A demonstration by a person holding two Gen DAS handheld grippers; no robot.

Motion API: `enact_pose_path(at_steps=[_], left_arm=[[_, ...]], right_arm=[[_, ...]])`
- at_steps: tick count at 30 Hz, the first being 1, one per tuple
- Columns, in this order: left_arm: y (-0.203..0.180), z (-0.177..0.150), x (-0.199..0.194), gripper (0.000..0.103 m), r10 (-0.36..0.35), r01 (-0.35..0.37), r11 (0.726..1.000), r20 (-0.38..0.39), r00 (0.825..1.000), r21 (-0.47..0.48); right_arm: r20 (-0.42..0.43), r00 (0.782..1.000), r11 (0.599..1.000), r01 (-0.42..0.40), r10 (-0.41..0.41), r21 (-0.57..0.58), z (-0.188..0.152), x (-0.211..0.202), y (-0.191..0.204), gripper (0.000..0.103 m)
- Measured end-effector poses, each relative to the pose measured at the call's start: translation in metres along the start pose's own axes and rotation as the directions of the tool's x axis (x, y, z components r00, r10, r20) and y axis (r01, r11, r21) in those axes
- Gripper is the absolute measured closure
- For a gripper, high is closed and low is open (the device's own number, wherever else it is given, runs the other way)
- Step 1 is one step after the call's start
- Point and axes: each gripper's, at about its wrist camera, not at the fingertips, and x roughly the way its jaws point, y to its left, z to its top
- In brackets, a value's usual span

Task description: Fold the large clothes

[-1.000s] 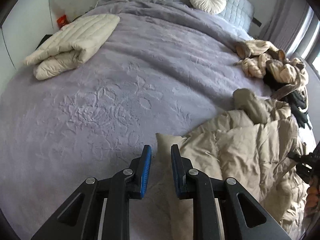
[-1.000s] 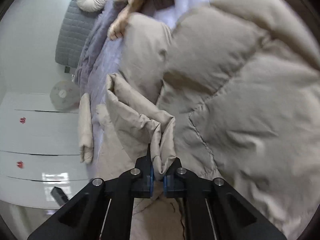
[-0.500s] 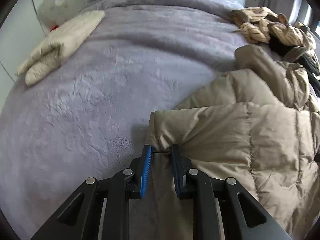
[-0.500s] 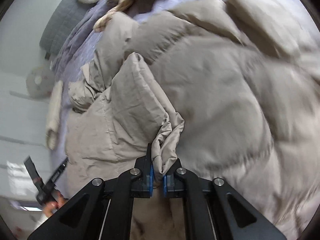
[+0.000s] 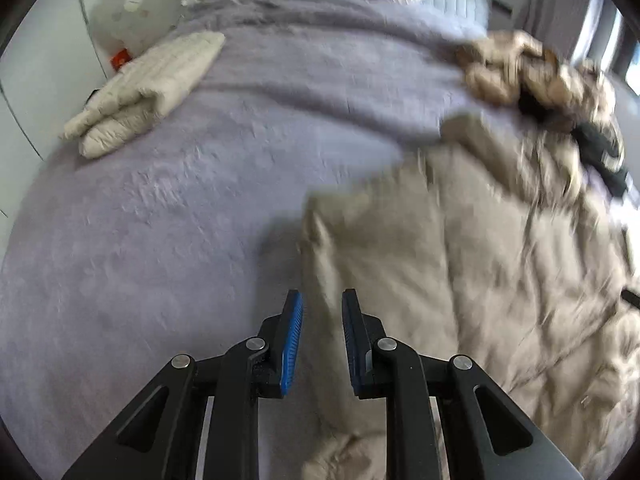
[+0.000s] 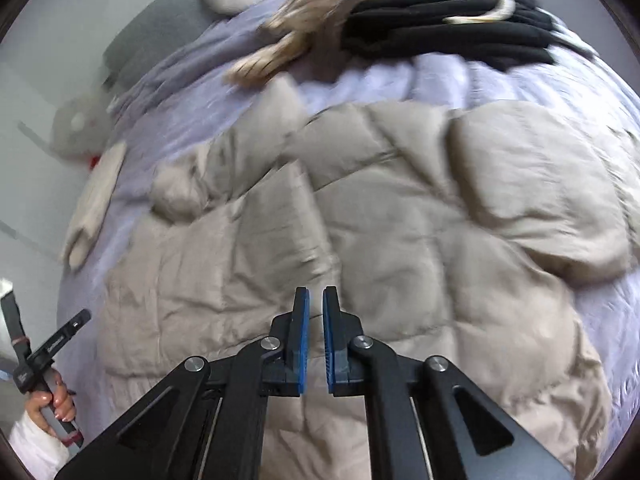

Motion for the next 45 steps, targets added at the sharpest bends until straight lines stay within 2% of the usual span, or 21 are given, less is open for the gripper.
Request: enact_pose_path(at_steps=[4, 8, 9, 10, 16, 24, 26, 31, 32, 33, 35, 41, 44, 45], left_arm=[[-0.008, -0.016, 0.036, 0.081, 0.061, -0.061, 0.998, -0.05, 0.997, -0.003], [-0.005, -0.012, 0.039, 0.081, 0.09, -0.092, 0.995, -0.063, 0.994, -0.037], [-0.006, -0.011, 0.034, 0.081, 0.097, -0.099, 0.994, -0.064, 0.993, -0.038], [-0.007, -0.01, 0.028, 0.081, 0.096, -0.099, 0.994, -0.062, 0.993, -0.037], [-0.035, -0.018, -0.018, 0.081, 0.066, -0.066, 0.998, -0.05, 0.997, -0.003], [-0.118, -0.055, -0.053, 0.081, -0.011, 0.014, 0.999, -0.083, 0.996, 0.034], [-0.139, -0.063, -0.059, 0.081, -0.023, 0.026, 0.999, -0.088, 0.996, 0.035], [-0.175, -0.079, -0.068, 0.08, -0.045, 0.047, 0.999, -0.107, 0.993, 0.011], [-0.179, -0.082, -0.07, 0.048, -0.035, 0.036, 0.999, -0.112, 0.993, 0.01], [-0.184, -0.085, -0.072, 0.0, -0.022, 0.023, 1.0, -0.115, 0.993, 0.007], [-0.191, -0.089, -0.082, 0.001, 0.019, -0.019, 1.0, -0.069, 0.997, -0.001], [-0.215, -0.097, -0.093, 0.001, 0.034, -0.031, 0.999, -0.079, 0.996, 0.039], [-0.22, -0.096, -0.095, 0.001, 0.036, -0.033, 0.999, -0.074, 0.997, 0.042], [-0.222, -0.096, -0.094, 0.001, 0.034, -0.031, 0.999, -0.074, 0.997, 0.042]], right_arm=[[-0.043, 0.996, 0.996, 0.077, -0.079, -0.045, -0.003, 0.037, -0.009, 0.099], [-0.047, 0.998, 0.999, 0.034, -0.033, 0.029, 0.003, 0.031, -0.021, 0.099], [-0.036, 0.999, 0.999, 0.028, -0.027, 0.034, 0.002, 0.023, -0.023, 0.094], [-0.03, 0.999, 0.999, 0.015, -0.013, 0.041, 0.0, 0.013, -0.027, 0.094], [-0.057, 0.997, 0.995, -0.047, 0.053, 0.091, -0.026, -0.027, -0.05, 0.094], [-0.104, 0.989, 0.986, -0.086, 0.101, 0.14, -0.063, -0.063, -0.076, 0.093], [-0.115, 0.987, 0.984, -0.095, 0.113, 0.153, -0.069, -0.069, -0.086, 0.089], [-0.134, 0.983, 0.981, -0.107, 0.129, 0.161, -0.073, -0.079, -0.109, 0.072], [-0.137, 0.982, 0.981, -0.11, 0.133, 0.162, -0.073, -0.08, -0.113, 0.071], [-0.139, 0.981, 0.98, -0.113, 0.136, 0.162, -0.073, -0.081, -0.115, 0.069], [-0.143, 0.98, 0.98, -0.115, 0.138, 0.159, -0.074, -0.085, -0.123, 0.067], [-0.143, 0.98, 0.979, -0.117, 0.141, 0.169, -0.079, -0.092, -0.136, 0.05], [-0.115, 0.983, 0.978, -0.123, 0.143, 0.17, -0.081, -0.099, -0.139, 0.03], [-0.097, 0.985, 0.976, -0.126, 0.144, 0.175, -0.082, -0.103, -0.141, 0.02]])
